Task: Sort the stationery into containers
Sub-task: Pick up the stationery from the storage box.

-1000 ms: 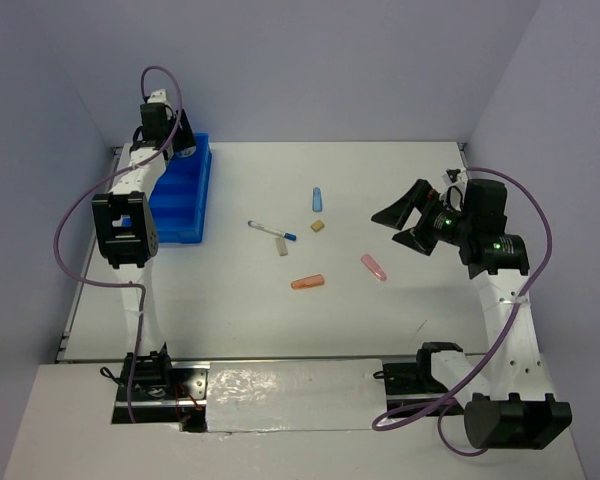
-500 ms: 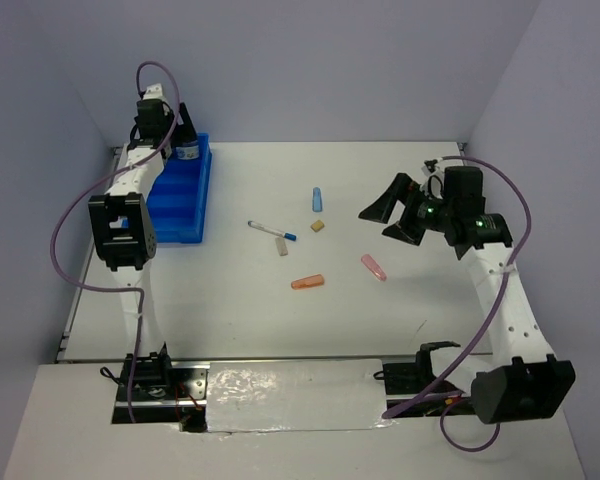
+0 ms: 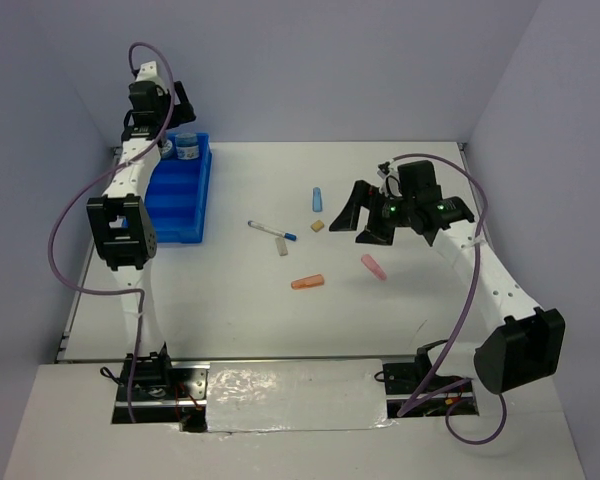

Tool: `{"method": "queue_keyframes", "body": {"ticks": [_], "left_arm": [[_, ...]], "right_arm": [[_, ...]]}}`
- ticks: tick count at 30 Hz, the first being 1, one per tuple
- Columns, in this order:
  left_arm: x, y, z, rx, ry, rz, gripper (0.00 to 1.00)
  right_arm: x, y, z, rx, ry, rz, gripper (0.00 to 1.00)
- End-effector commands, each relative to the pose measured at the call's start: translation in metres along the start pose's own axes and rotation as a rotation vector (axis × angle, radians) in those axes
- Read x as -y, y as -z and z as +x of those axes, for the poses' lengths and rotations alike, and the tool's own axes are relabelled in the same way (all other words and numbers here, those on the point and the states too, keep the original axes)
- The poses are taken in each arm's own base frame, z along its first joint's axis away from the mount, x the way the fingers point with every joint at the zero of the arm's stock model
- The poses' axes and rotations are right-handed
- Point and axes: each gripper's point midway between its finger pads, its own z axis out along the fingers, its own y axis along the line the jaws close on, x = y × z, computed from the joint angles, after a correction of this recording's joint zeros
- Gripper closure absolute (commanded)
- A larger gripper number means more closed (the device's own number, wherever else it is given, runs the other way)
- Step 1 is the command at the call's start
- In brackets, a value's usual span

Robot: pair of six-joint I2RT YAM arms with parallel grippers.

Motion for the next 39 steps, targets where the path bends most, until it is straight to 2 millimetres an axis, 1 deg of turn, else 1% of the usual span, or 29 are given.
{"method": "queue_keyframes", "body": {"ticks": [1,2,5,12,13,15,19,21,26,27,29,34,36,37,39], "left_arm": [[0.008,-0.016,0.018,-0.029,-0.035,0.04,0.01],[0.007,-0.017,0.021,-0.033,-0.038,0.037,0.01],[0.006,-0.021,0.035,-0.065,-0.075,0.022,0.01],[0.003,-0.022,0.061,-0.132,-0.106,0.016,0.01],[0.004,-0.022,0.061,-0.134,-0.11,0.016,0.01],[-0.003,-0.023,0.064,-0.133,-0.122,-0.018,0.01],[-0.005,-0.026,0.069,-0.142,-0.128,-0.03,0.01],[-0.008,-0.025,0.066,-0.133,-0.132,-0.046,0.01],[-0.006,-0.019,0.036,-0.074,-0.16,-0.073,0.01],[-0.005,-0.019,0.033,-0.068,-0.158,-0.072,0.01],[-0.004,-0.021,0.034,-0.068,-0.163,-0.063,0.01],[-0.011,-0.029,0.063,-0.128,-0.154,-0.064,0.01],[-0.01,-0.029,0.069,-0.132,-0.156,-0.06,0.01],[-0.013,-0.029,0.073,-0.14,-0.159,-0.067,0.01],[-0.015,-0.03,0.076,-0.142,-0.166,-0.075,0.01]], "right_arm": [[-0.018,0.009,-0.018,0.054,0.056,-0.017,0.0],[-0.019,0.01,-0.019,0.054,0.056,-0.017,0.0],[-0.025,0.013,-0.018,0.052,0.062,-0.026,0.0],[-0.022,0.015,-0.015,0.06,0.049,-0.019,0.0],[-0.022,0.014,-0.014,0.06,0.048,-0.019,0.0],[-0.021,0.013,-0.013,0.062,0.048,-0.024,0.0],[-0.021,0.012,-0.013,0.061,0.039,-0.03,0.0],[-0.02,0.01,-0.012,0.058,0.035,-0.031,0.0],[-0.02,0.009,-0.01,0.054,0.031,-0.036,0.0],[-0.019,0.007,-0.009,0.051,0.026,-0.035,0.0],[-0.018,0.006,-0.008,0.05,0.024,-0.038,0.0],[-0.016,0.006,-0.006,0.045,0.018,-0.033,0.0],[-0.017,0.007,-0.006,0.043,0.024,-0.028,0.0],[-0.017,0.007,-0.007,0.046,0.024,-0.025,0.0],[-0.018,0.009,-0.008,0.052,0.027,-0.028,0.0]]}}
